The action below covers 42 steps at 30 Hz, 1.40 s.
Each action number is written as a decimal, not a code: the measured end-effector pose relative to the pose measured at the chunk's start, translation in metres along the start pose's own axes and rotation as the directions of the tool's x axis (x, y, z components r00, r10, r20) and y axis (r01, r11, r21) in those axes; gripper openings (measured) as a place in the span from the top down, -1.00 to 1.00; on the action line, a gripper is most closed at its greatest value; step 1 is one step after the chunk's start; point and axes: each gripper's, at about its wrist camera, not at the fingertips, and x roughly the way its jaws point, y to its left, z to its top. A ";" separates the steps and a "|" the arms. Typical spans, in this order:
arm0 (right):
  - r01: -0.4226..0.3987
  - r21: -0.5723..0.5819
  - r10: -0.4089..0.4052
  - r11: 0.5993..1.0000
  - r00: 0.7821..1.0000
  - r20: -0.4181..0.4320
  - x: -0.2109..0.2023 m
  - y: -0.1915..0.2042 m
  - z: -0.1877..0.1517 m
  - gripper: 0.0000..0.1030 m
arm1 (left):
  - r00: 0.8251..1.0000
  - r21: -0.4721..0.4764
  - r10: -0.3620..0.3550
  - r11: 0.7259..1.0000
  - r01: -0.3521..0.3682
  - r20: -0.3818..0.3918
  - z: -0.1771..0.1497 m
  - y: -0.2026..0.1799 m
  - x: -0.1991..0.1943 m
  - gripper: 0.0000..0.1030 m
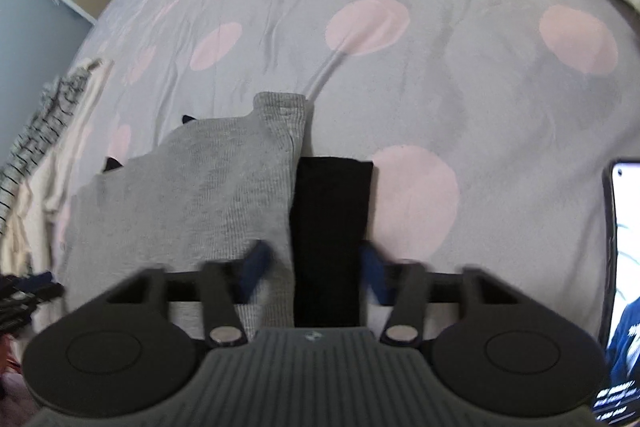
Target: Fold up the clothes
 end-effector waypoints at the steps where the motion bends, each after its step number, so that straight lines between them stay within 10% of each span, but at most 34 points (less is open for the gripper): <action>1: -0.007 -0.007 0.007 1.000 1.000 -0.005 0.002 0.002 0.001 0.75 | 1.000 -0.001 0.003 1.000 -0.003 0.004 0.000 0.000 0.000 0.31; 8: -0.005 -0.077 0.008 0.997 1.000 0.031 -0.009 0.025 0.003 0.80 | 0.999 -0.016 0.020 1.000 -0.020 0.034 -0.005 0.004 -0.008 0.31; 20: -0.230 -0.021 0.231 0.973 0.972 0.034 -0.055 0.090 0.004 0.80 | 0.996 -0.053 0.022 0.998 -0.017 0.086 -0.015 0.020 -0.024 0.31; 35: -0.410 -0.066 0.400 0.910 0.908 -0.128 0.010 0.240 -0.010 0.80 | 0.995 -0.089 0.010 0.996 -0.001 0.102 -0.028 0.042 -0.030 0.60; 42: -0.331 -0.102 0.311 0.938 0.934 -0.177 0.071 0.273 -0.026 0.80 | 0.994 -0.083 0.024 0.996 -0.015 0.106 -0.029 0.045 -0.030 0.60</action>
